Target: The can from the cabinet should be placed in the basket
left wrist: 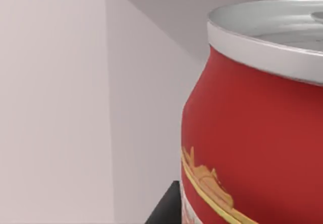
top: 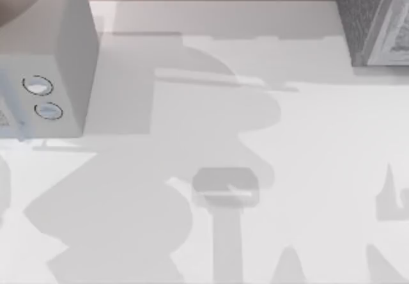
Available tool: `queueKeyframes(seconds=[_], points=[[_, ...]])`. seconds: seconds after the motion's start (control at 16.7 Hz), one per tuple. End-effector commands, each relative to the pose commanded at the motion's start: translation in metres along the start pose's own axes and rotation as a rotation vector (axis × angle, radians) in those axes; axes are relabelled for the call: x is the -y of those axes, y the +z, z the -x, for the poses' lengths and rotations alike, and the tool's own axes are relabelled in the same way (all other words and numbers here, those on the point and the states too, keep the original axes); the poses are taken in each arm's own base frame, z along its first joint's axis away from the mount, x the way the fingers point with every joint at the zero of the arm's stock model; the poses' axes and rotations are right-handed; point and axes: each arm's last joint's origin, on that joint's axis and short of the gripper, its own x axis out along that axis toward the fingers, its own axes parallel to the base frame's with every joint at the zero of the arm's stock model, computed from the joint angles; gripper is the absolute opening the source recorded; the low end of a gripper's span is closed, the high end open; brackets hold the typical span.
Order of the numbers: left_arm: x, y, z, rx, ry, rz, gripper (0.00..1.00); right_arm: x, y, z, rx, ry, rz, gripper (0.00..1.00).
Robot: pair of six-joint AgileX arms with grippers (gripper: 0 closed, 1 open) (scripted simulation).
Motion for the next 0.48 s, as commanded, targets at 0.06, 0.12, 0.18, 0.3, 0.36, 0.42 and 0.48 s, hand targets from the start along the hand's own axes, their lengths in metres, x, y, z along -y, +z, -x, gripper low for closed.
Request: queueKeyframes(seconds=[0.06,0.12,0.18,0.3,0.36,0.42,0.48], points=[[-0.001,0.000,0.001,0.001,-0.004,-0.004,0.00,0.000,0.000,0.000,0.000,0.000,0.000,1.00],[-0.001,0.000,0.001,0.001,-0.004,-0.004,0.00,0.000,0.000,0.000,0.000,0.000,0.000,1.00],[-0.001,0.000,0.001,0.001,-0.004,-0.004,0.00,0.000,0.000,0.000,0.000,0.000,0.000,1.00],[-0.002,-0.004,-0.002,-0.001,-0.005,0.008,0.00,0.000,0.000,0.000,0.000,0.000,0.000,1.00],[-0.002,-0.004,-0.003,-0.001,-0.006,0.008,0.00,0.000,0.000,0.000,0.000,0.000,0.000,1.00],[-0.002,-0.006,-0.007,-0.002,-0.006,0.006,0.00,0.000,0.000,0.000,0.000,0.000,0.000,1.00],[-0.002,-0.008,-0.013,-0.002,-0.005,0.003,0.00,0.000,0.000,0.000,0.000,0.000,0.000,1.00]])
